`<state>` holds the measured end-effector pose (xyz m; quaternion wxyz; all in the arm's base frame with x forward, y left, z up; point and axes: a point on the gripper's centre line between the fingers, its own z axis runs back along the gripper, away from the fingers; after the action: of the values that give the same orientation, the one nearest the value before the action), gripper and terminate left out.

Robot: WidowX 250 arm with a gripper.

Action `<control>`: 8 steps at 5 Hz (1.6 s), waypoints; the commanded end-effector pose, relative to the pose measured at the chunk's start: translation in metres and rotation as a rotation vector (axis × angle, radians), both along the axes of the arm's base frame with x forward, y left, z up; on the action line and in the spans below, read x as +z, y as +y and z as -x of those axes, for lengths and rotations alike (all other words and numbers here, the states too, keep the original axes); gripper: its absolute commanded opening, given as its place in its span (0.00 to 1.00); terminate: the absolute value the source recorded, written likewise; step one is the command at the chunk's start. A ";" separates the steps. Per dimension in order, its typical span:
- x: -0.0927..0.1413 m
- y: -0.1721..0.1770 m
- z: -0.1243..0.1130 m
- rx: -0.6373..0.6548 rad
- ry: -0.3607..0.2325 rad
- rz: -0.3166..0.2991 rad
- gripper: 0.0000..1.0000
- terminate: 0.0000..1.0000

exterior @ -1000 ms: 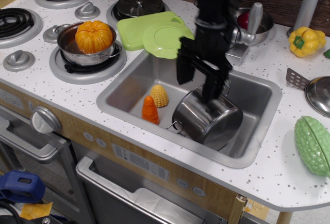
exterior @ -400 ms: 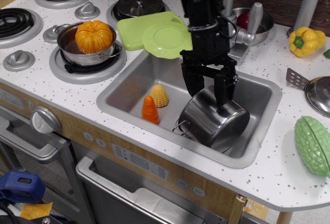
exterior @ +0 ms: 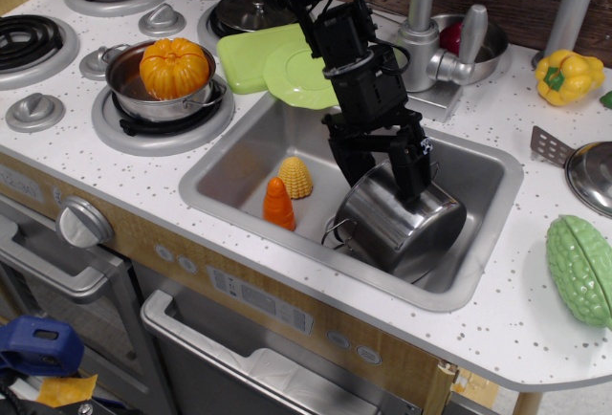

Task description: Flip pot upright in sink

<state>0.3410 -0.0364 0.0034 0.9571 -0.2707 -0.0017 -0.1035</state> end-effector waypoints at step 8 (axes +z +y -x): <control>0.020 -0.024 -0.011 0.089 -0.032 -0.310 0.00 0.00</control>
<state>0.3385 -0.0632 -0.0098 0.9946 -0.0865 0.0195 -0.0539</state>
